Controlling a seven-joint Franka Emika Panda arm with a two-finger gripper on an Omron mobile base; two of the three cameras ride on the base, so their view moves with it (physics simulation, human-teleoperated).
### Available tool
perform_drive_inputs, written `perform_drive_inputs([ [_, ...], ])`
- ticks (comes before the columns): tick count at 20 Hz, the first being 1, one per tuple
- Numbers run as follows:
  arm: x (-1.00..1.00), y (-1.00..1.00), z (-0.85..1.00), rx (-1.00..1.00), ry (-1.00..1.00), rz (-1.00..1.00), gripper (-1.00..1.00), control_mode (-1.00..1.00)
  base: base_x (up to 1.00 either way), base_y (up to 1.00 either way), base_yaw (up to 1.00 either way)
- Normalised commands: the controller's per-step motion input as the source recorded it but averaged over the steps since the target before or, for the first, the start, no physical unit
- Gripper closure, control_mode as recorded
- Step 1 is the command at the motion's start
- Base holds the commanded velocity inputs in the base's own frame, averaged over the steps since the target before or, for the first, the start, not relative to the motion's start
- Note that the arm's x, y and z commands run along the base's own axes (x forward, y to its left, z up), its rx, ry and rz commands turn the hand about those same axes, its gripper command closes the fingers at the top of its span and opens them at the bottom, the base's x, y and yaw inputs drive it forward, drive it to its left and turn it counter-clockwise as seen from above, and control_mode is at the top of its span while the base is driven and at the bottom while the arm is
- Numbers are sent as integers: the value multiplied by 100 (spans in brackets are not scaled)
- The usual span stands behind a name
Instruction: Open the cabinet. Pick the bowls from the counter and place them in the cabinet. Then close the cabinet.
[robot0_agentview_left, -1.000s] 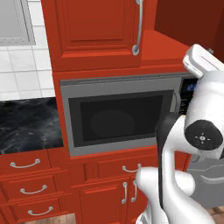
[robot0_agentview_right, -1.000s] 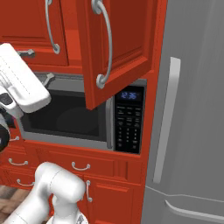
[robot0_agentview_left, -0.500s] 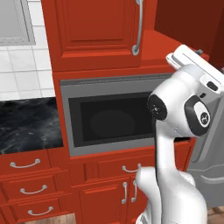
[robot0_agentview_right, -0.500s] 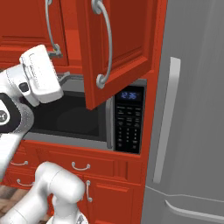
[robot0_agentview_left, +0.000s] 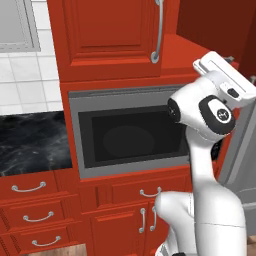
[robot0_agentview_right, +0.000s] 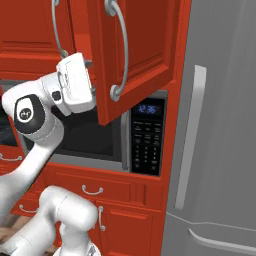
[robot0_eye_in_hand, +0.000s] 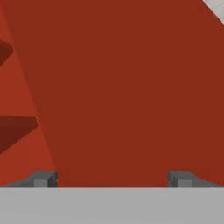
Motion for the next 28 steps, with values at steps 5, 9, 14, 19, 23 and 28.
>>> perform_drive_inputs([
  [5, 52, -30, -9, 0, 0, -11, -100, -100, 0, 0, 0],
  [9, 40, -43, -6, 0, 0, -10, -100, -100, 0, 0, 0],
  [14, 19, -60, -2, 3, 0, -8, -100, -100, 0, 0, 0],
  [19, 0, -69, -1, 4, -3, -8, -100, -100, 0, 0, 0],
  [23, 0, -94, 0, 11, -5, -8, -100, -100, 0, 0, 0],
  [28, 0, -97, 0, 14, 0, -7, -100, -100, 0, 0, 0],
])
